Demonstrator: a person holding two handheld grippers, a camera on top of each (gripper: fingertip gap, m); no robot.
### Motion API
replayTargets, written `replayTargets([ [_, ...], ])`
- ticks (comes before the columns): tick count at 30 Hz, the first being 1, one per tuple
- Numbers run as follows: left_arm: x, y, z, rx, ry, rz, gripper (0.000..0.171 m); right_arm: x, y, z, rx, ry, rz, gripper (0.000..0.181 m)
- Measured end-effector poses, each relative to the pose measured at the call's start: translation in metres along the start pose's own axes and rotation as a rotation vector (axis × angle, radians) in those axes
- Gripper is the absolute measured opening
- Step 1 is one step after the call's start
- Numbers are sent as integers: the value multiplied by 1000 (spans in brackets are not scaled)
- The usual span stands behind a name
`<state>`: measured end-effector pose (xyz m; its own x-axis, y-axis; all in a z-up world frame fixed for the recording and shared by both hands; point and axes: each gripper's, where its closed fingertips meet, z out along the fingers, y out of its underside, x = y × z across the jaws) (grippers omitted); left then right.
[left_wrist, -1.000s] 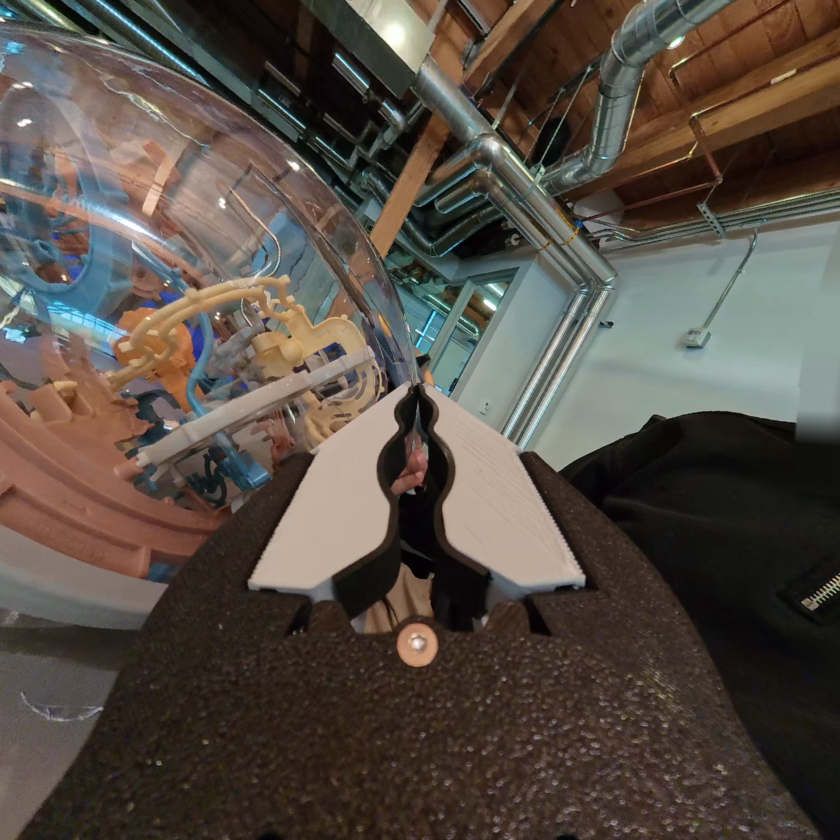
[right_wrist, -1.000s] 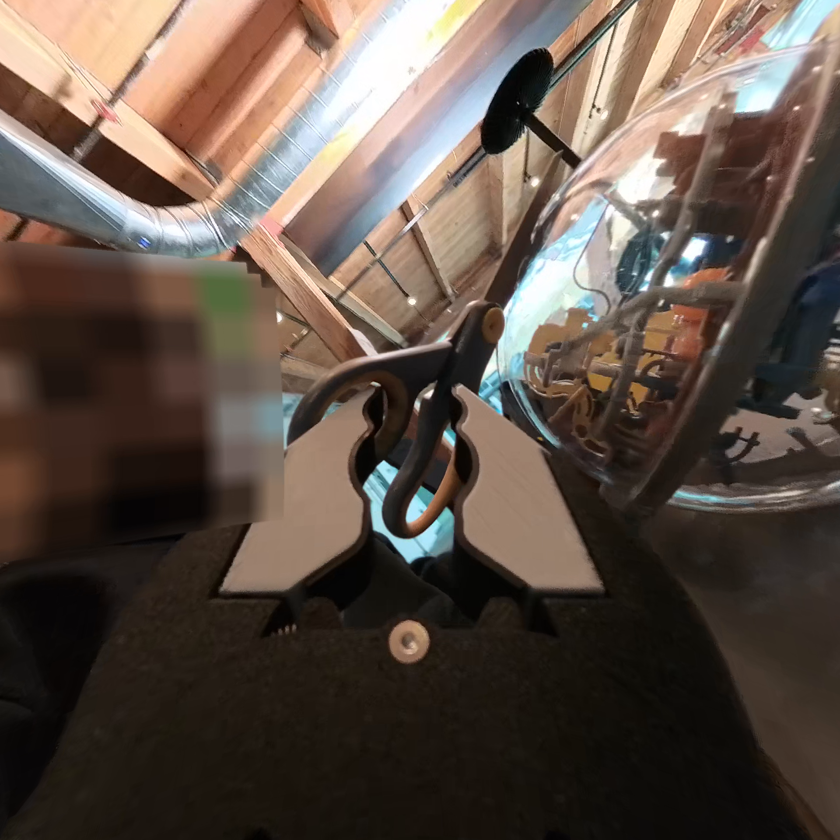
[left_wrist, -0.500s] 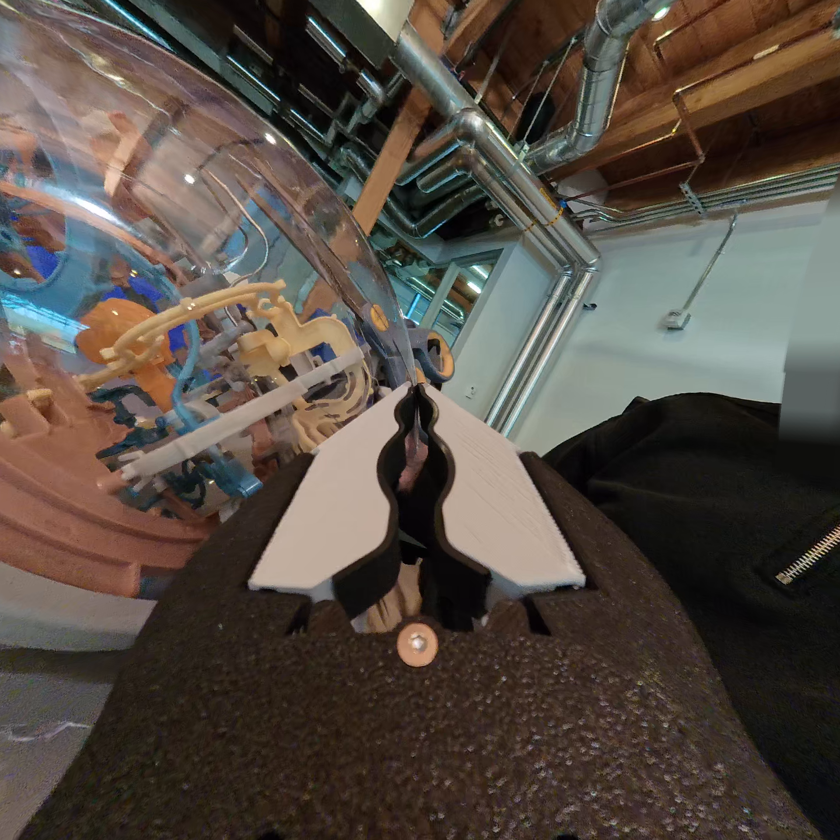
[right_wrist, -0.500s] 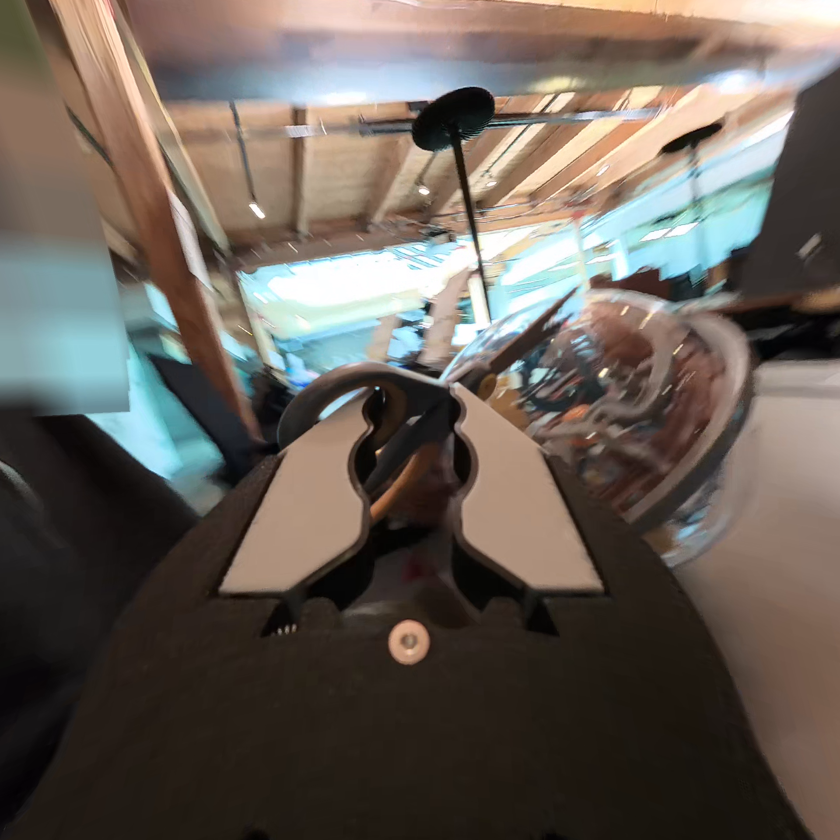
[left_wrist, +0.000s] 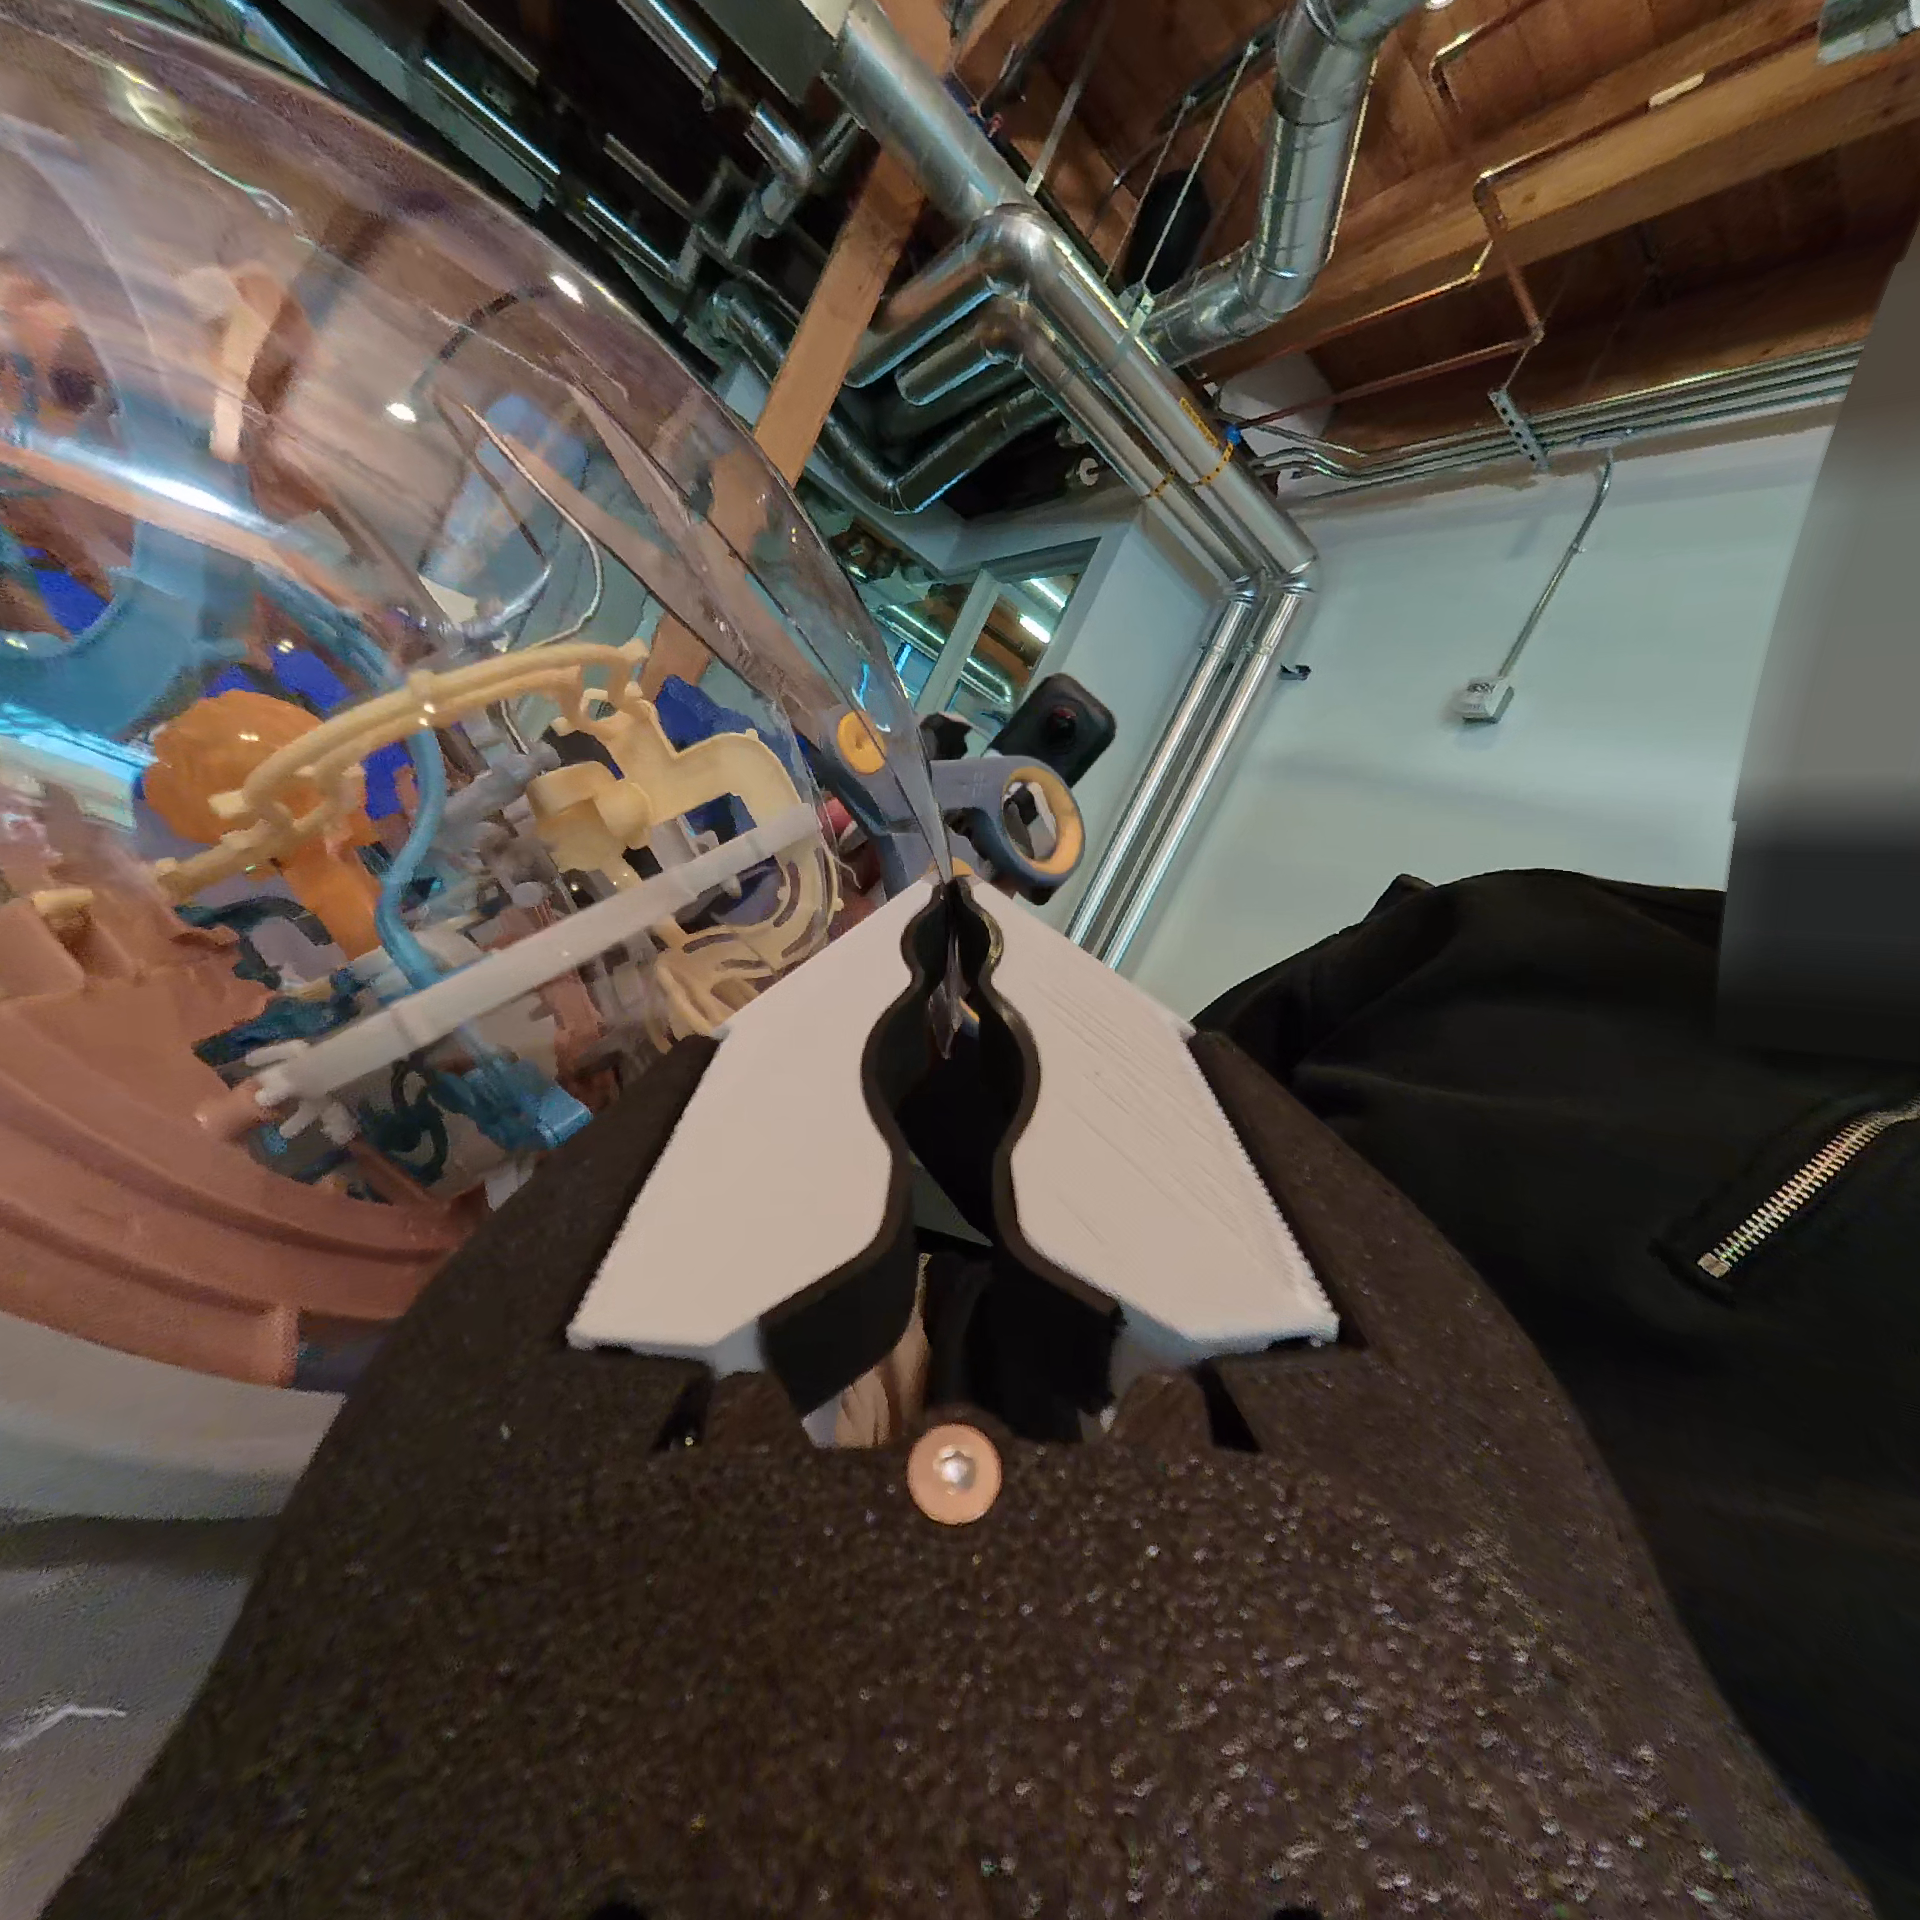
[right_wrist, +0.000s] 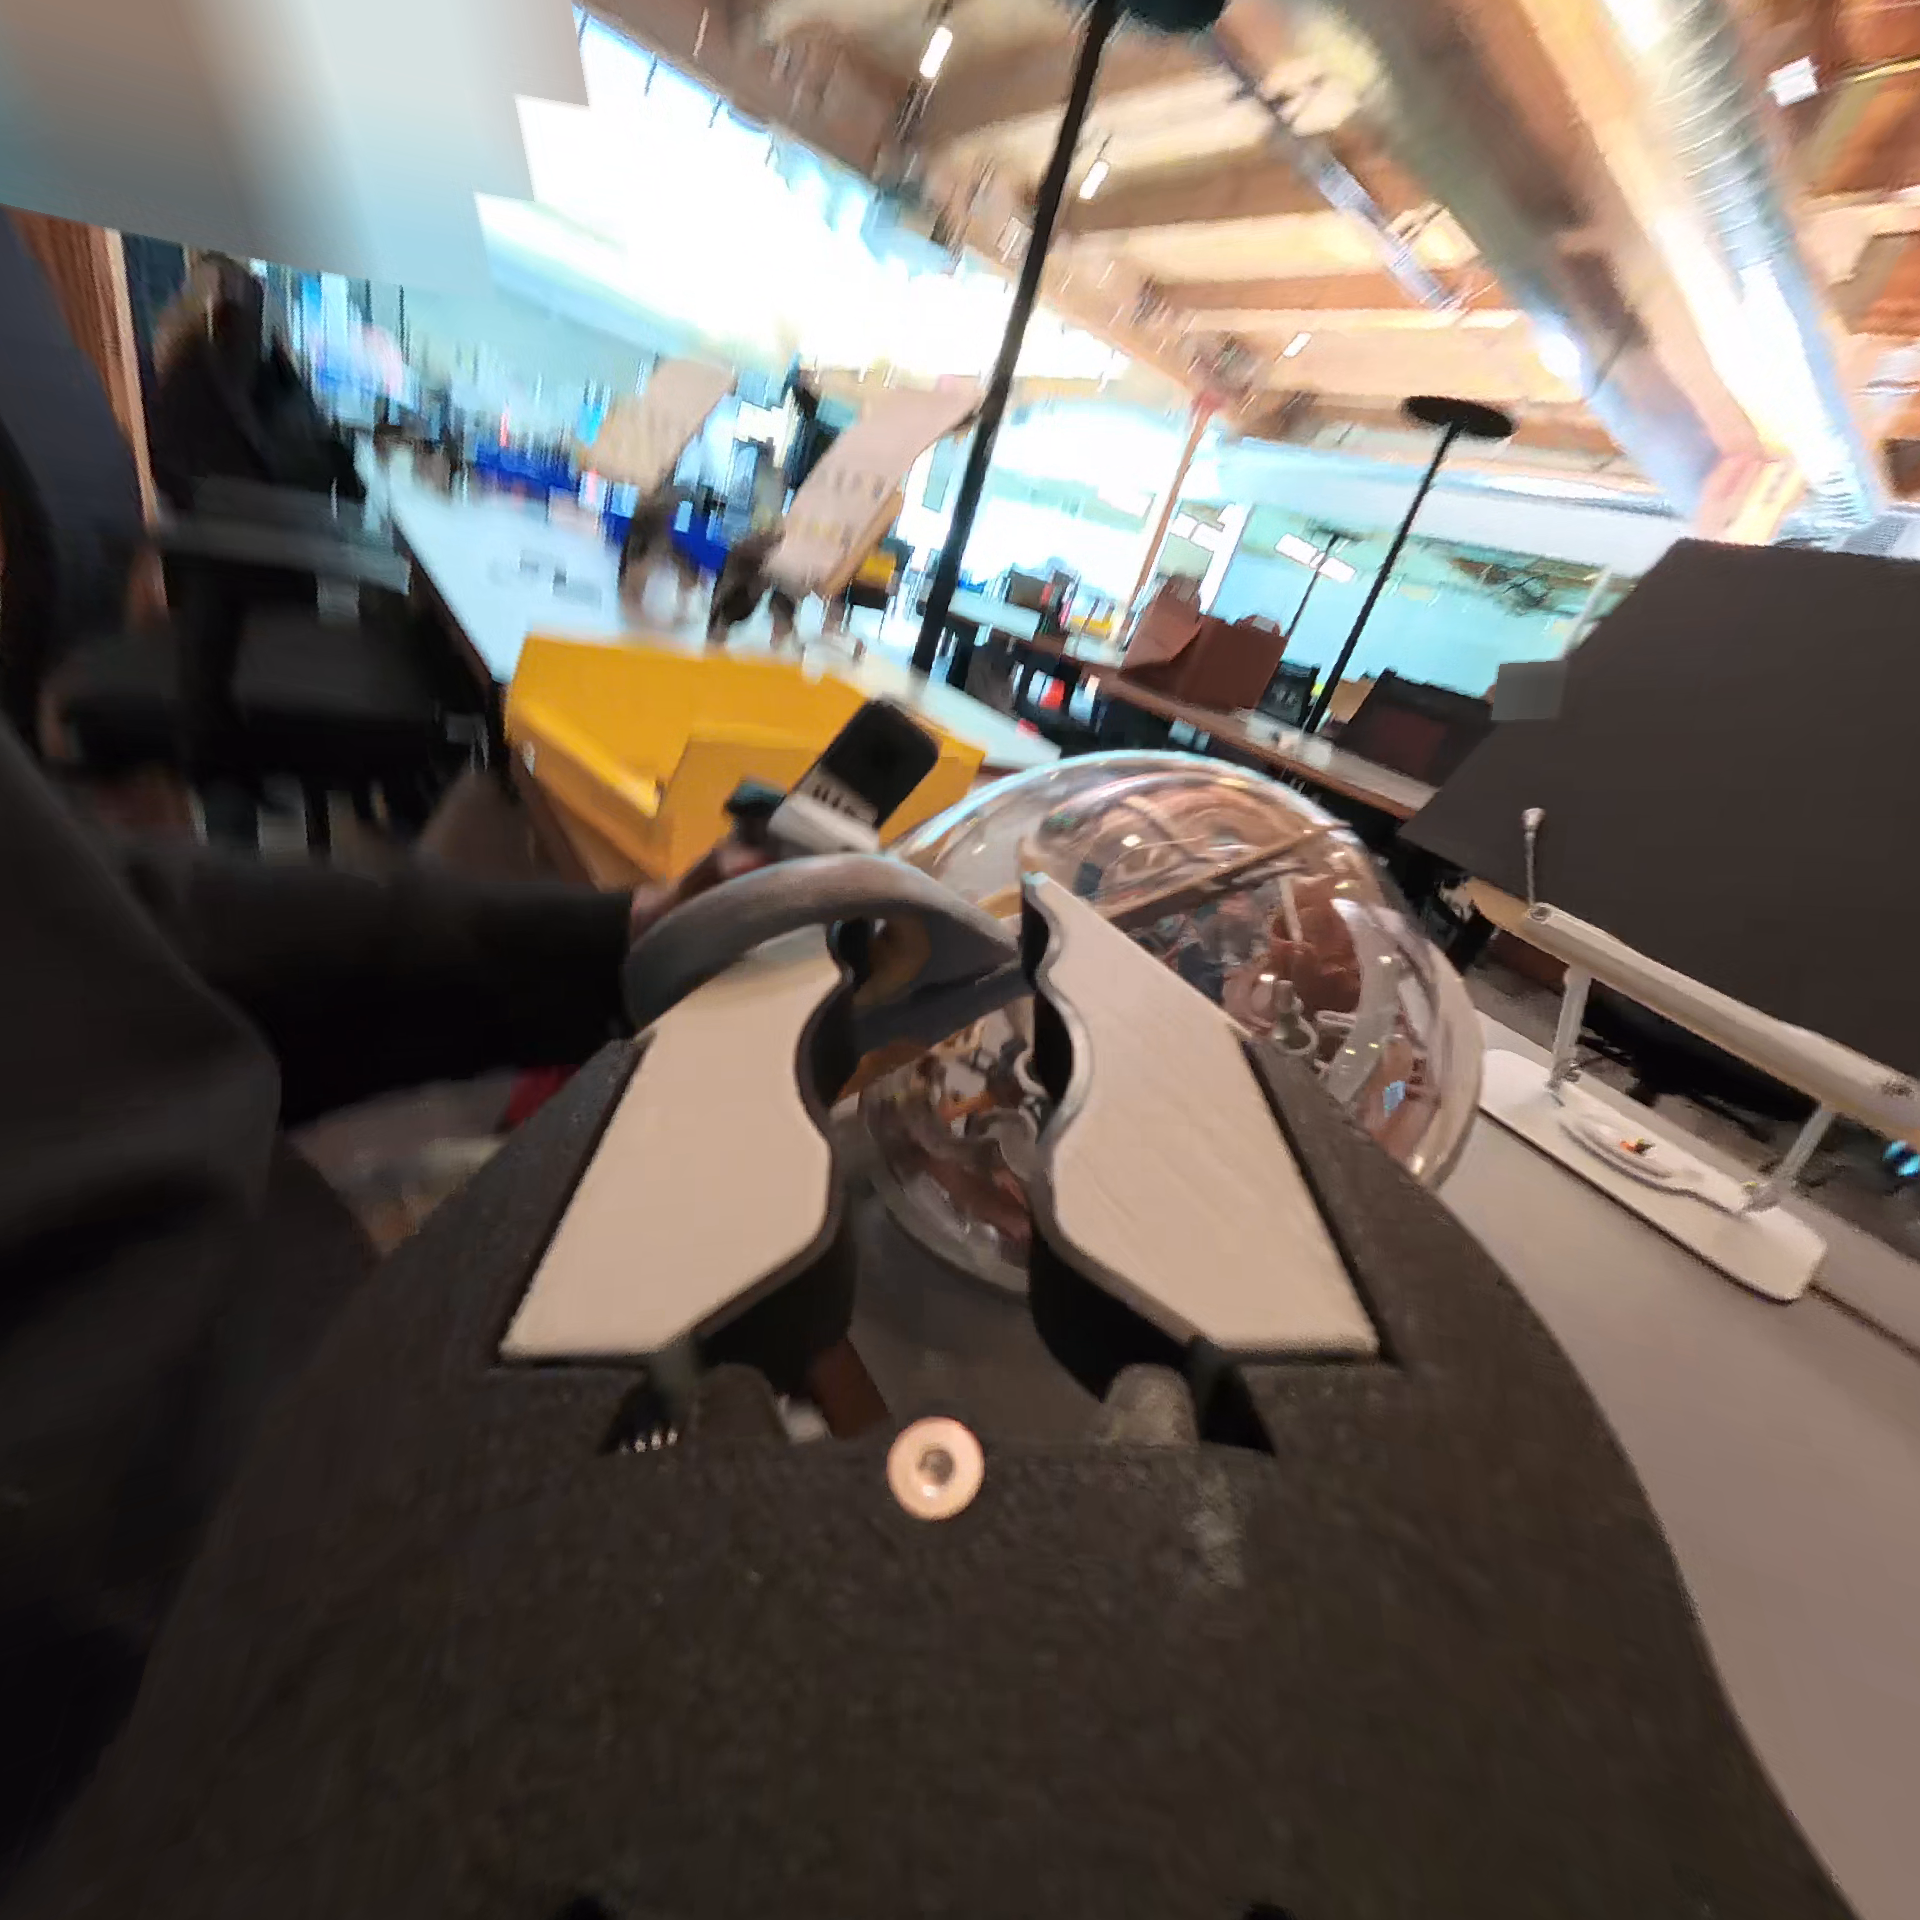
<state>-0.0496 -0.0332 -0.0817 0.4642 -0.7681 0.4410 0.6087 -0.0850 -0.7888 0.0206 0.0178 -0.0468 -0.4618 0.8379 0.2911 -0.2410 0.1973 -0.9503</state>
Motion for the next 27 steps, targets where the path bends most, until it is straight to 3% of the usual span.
replayTargets([
  [2, -1, 0, 0, 0, -1, -5, 0, -8, 1, 1, -42, -22, -65, 17],
  [7, 3, 1, 1, -7, 14, -2, 0, -11, 2, 6, -74, -4, -172, 15],
  [15, 15, 2, 3, -6, 70, 1, 0, -2, -7, 10, 21, -49, -108, 12],
  [27, 26, 0, 4, 10, 131, -45, 0, 0, -9, 35, -56, -25, -291, 11],
])
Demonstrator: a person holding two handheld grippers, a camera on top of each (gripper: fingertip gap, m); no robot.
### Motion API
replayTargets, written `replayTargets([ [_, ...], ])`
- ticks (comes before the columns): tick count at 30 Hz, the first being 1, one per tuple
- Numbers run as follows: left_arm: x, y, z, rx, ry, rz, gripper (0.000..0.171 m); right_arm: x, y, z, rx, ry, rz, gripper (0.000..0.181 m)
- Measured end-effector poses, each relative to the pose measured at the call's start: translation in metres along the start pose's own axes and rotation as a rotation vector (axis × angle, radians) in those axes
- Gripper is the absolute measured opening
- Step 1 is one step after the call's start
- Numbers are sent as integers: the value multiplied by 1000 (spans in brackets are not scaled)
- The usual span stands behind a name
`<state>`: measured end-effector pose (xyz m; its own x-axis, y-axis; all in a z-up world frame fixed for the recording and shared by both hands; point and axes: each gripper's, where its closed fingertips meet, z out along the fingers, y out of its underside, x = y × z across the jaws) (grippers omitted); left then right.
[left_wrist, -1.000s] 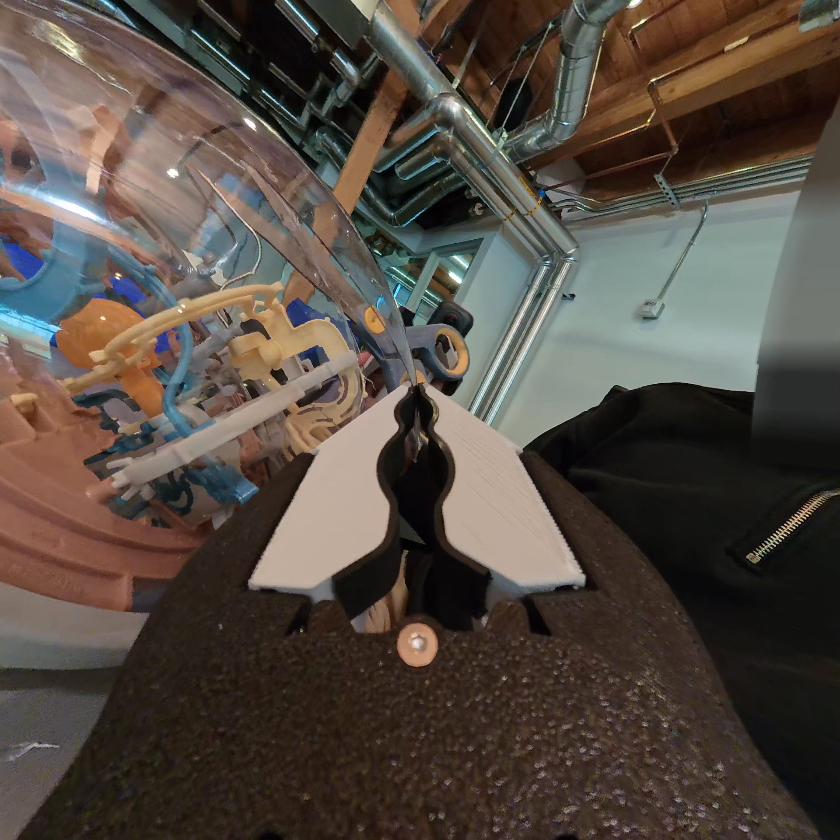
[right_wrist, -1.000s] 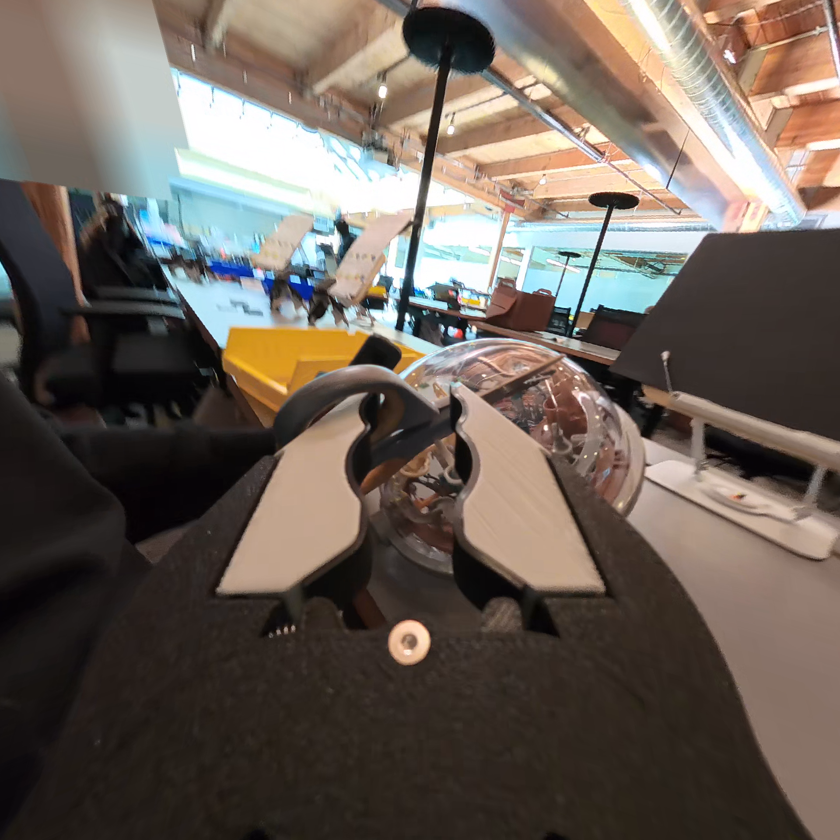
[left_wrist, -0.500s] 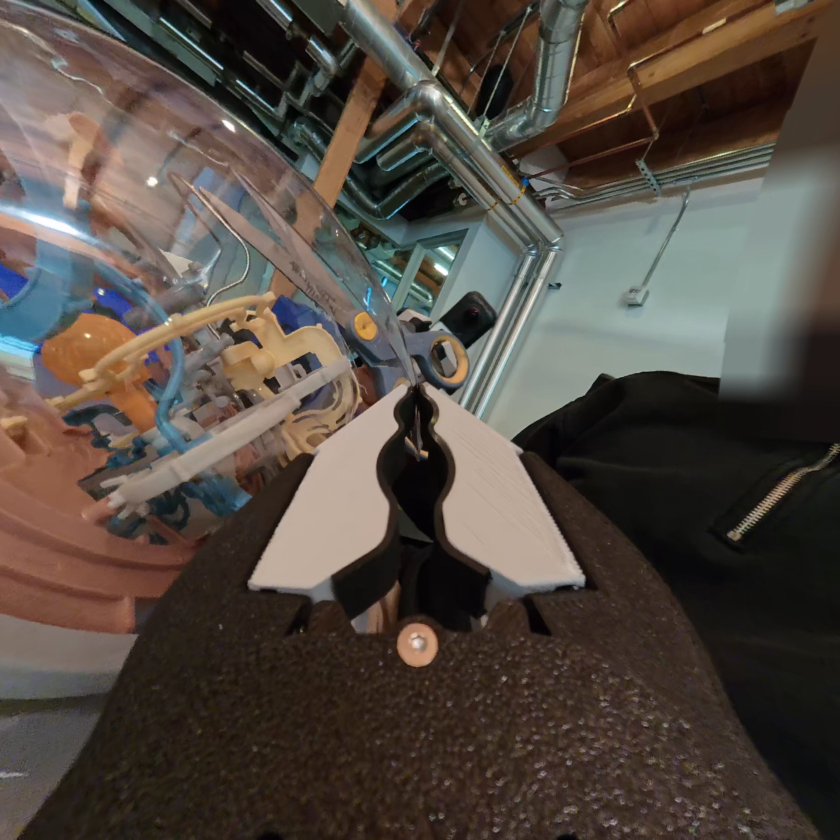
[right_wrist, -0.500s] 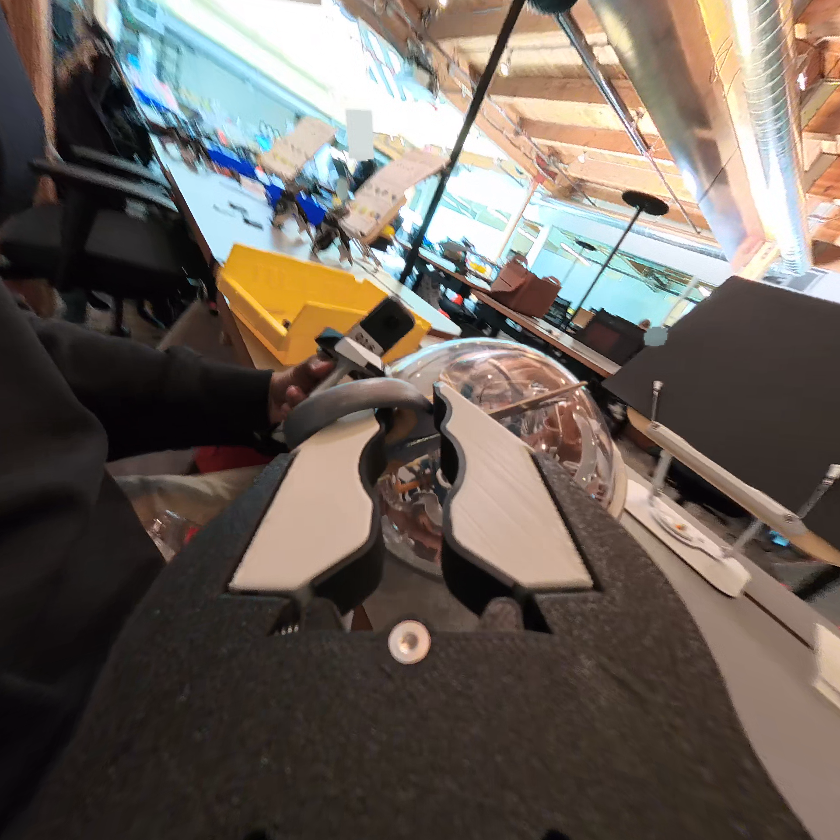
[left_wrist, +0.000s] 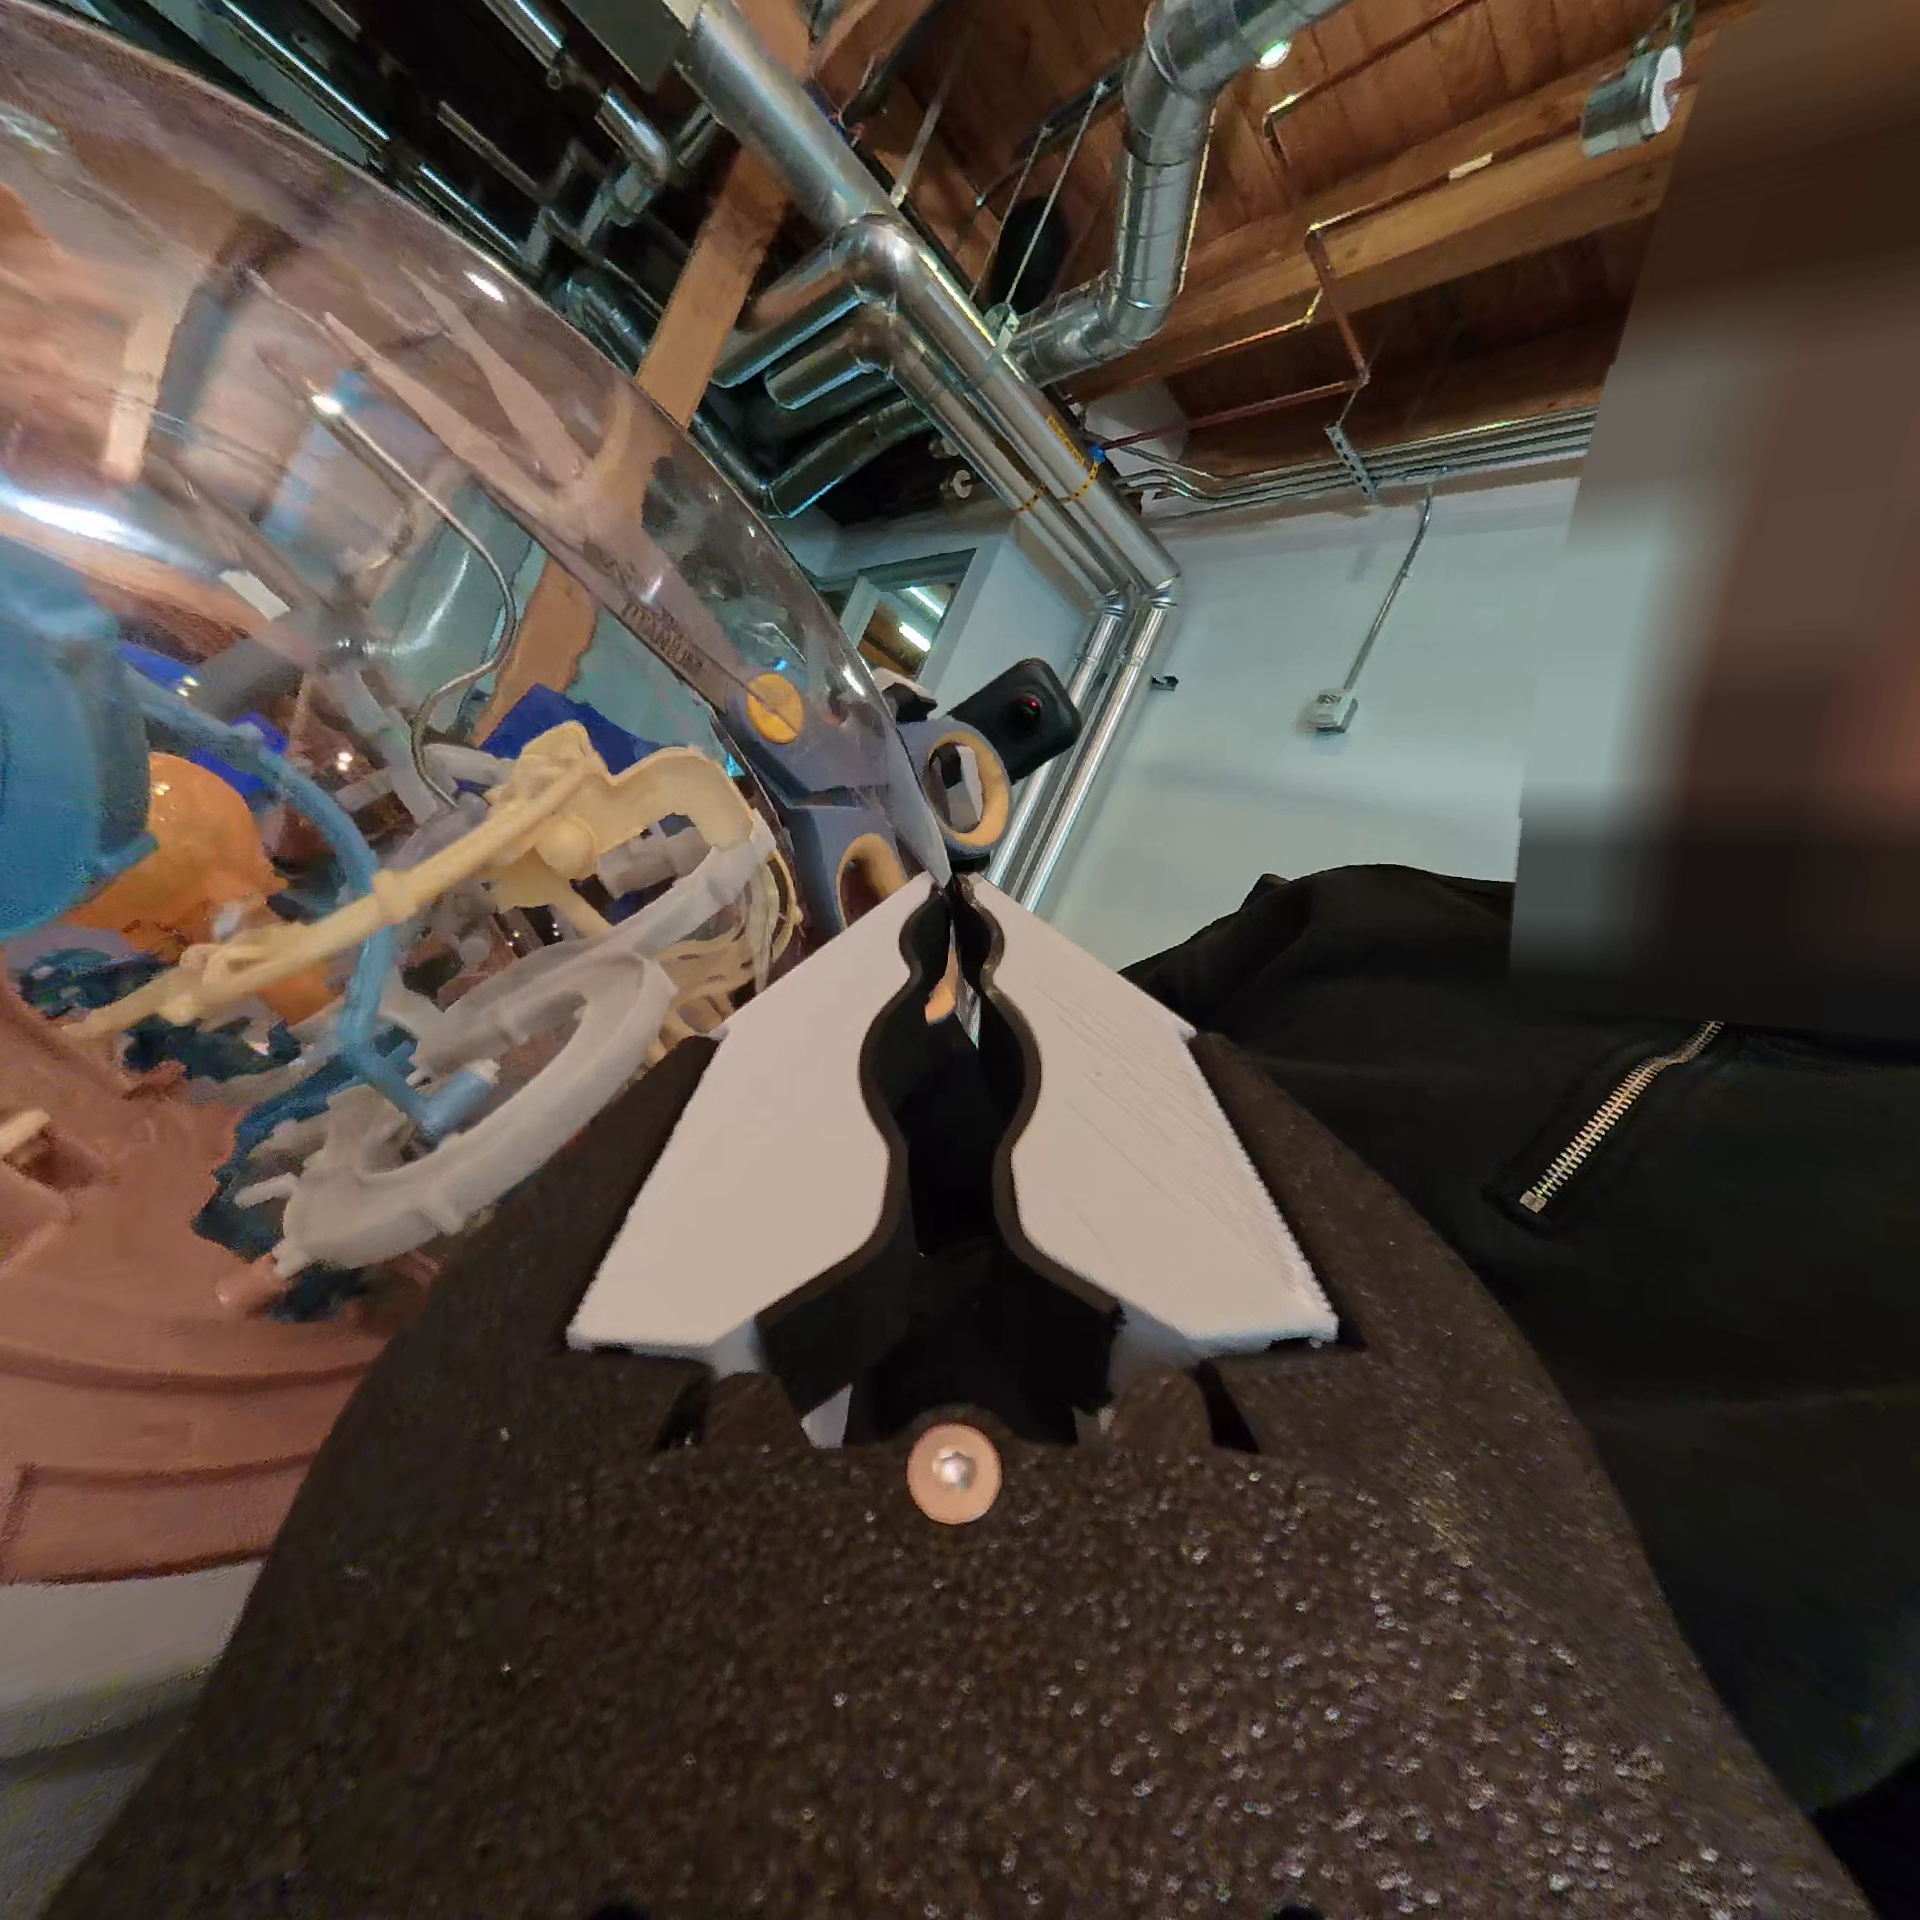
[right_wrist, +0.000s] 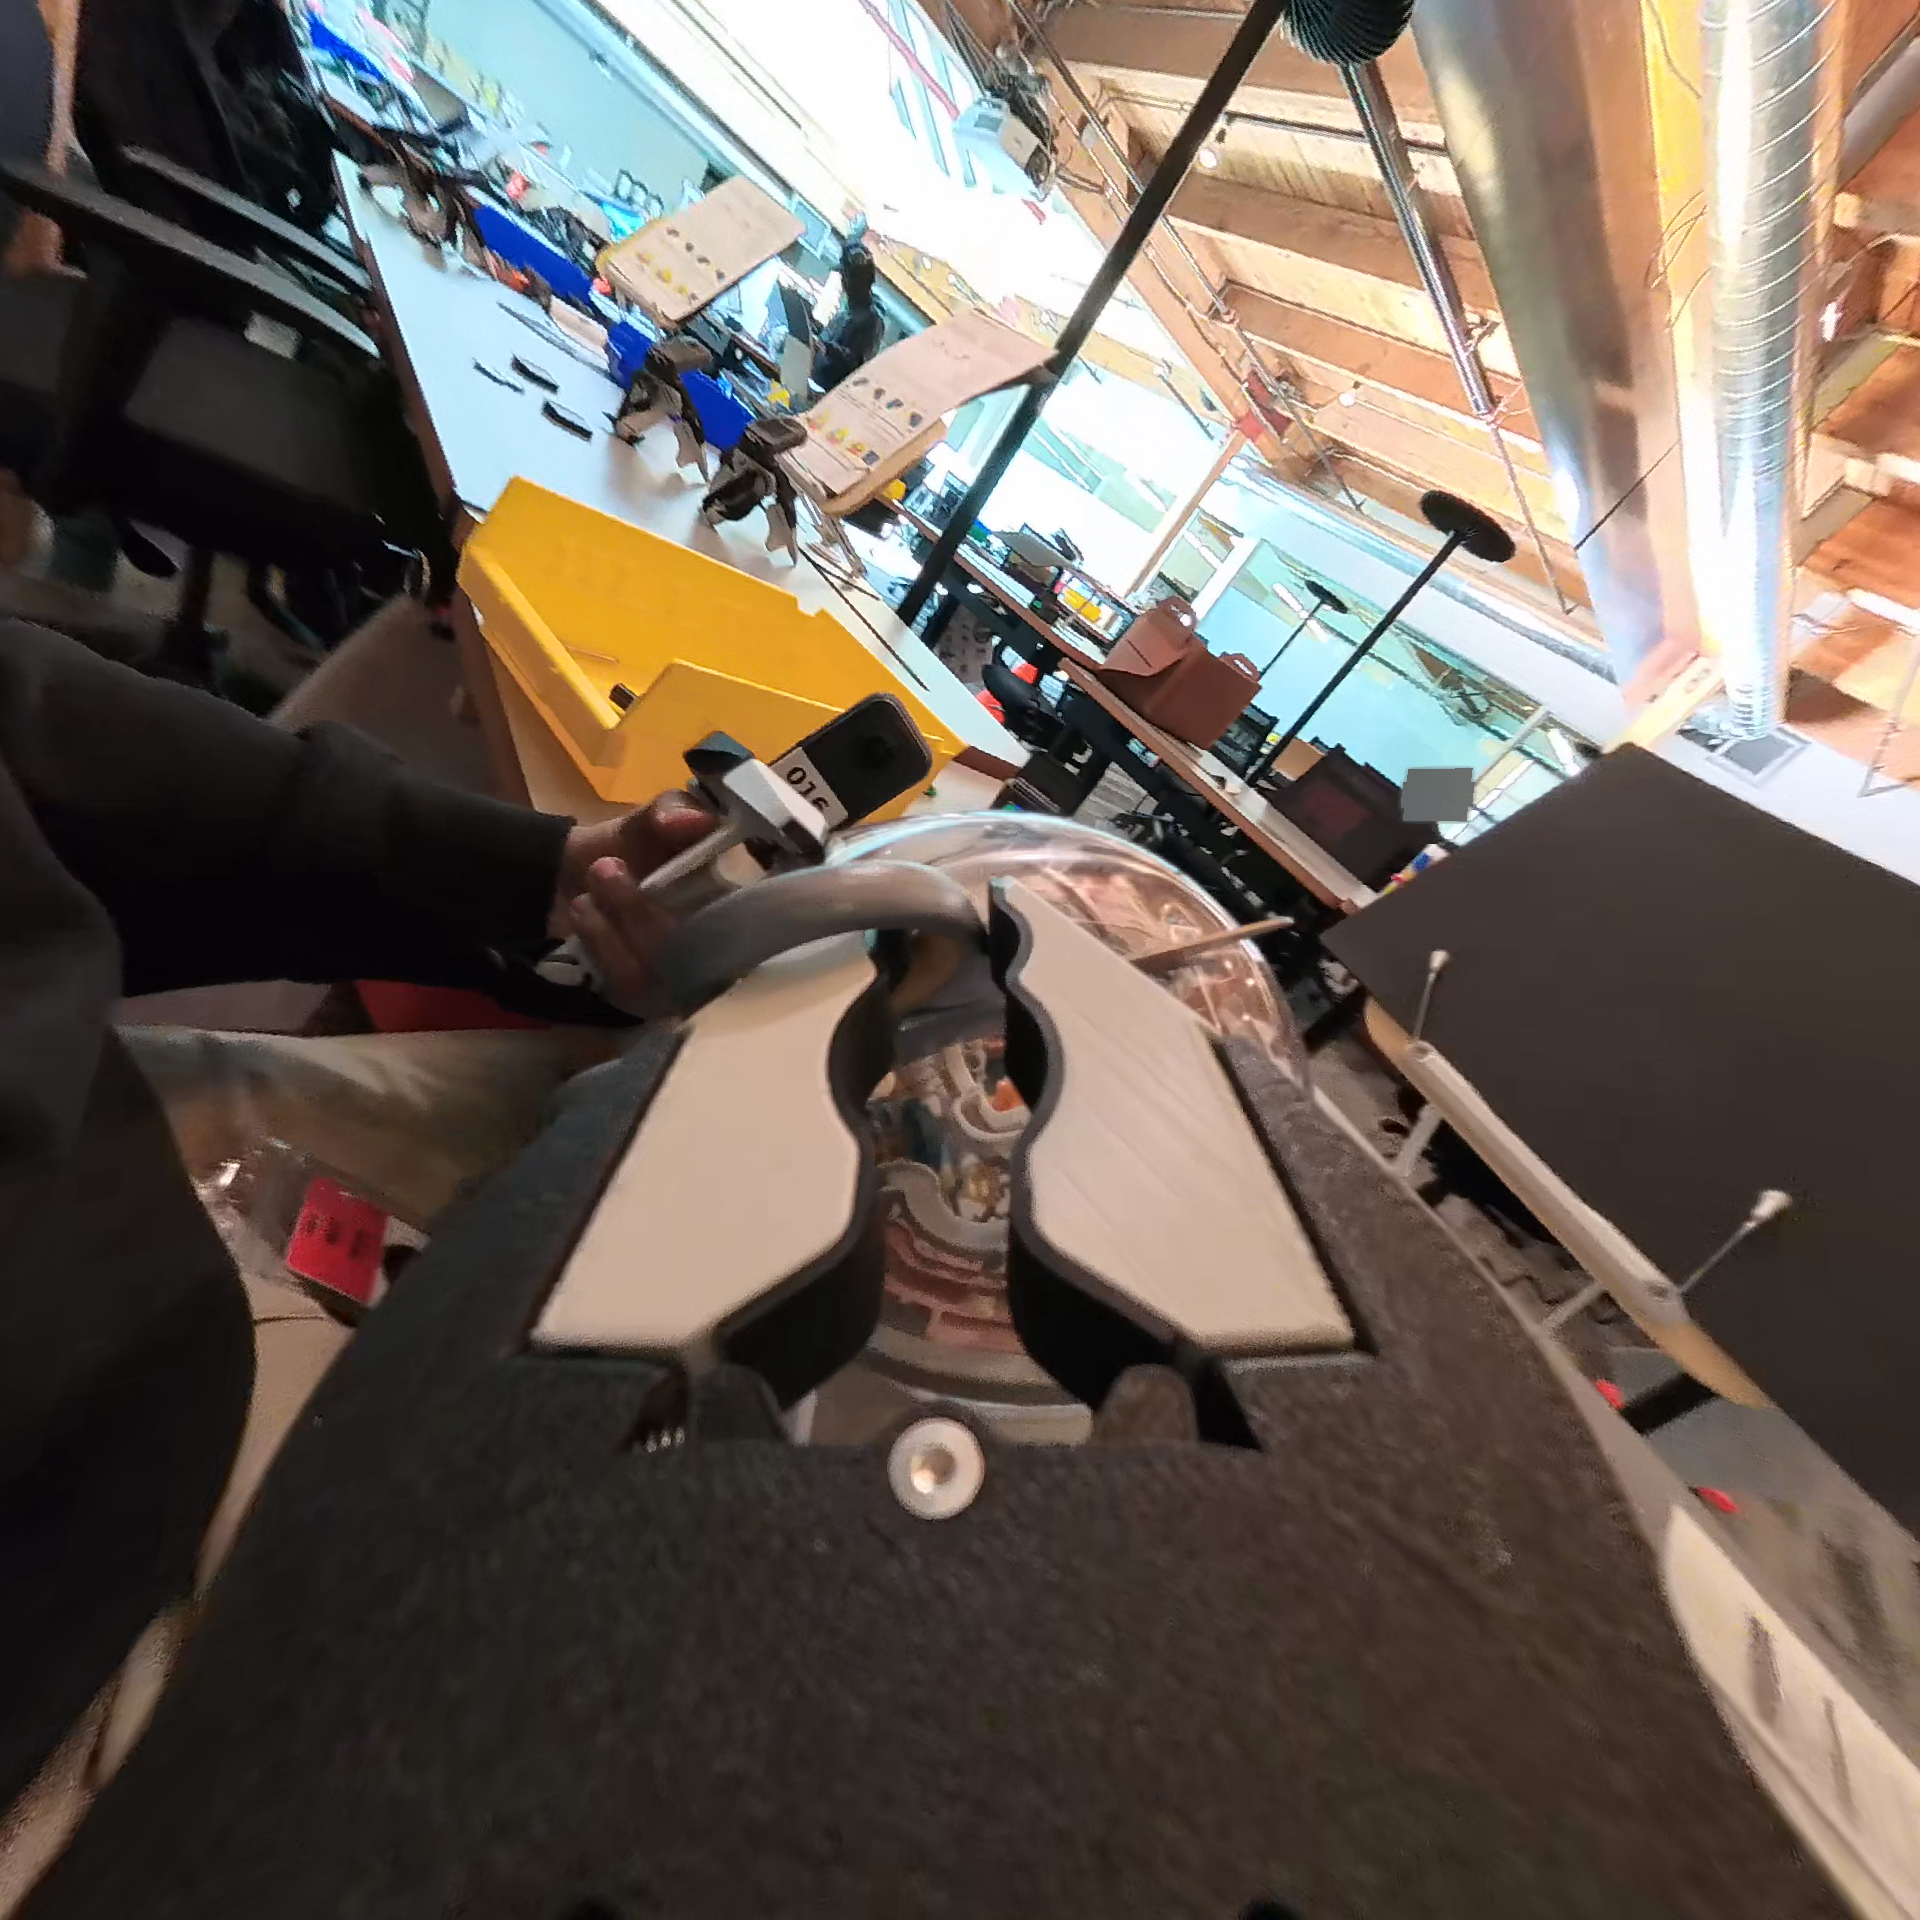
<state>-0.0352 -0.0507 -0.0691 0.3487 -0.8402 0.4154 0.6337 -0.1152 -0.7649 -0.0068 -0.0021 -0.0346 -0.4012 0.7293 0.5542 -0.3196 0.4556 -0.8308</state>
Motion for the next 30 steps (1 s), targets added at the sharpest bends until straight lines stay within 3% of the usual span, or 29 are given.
replayTargets([
  [3, 1, -3, -1, 15, 6, -7, 0, -2, -6, 4, -11, 12, 2, 11],
  [8, 1, 3, 2, -12, -4, 7, 0, 15, -22, -6, 82, -27, 273, 10],
  [13, 4, 1, 2, 2, 14, 0, 0, 6, -25, 12, 28, 4, 125, 9],
  [24, 5, -5, 1, 42, 16, -14, 0, 37, -33, 21, 18, -3, 409, 8],
  [30, 10, -9, -1, 61, 51, -46, 0, 32, -32, 17, -6, 20, 307, 9],
])
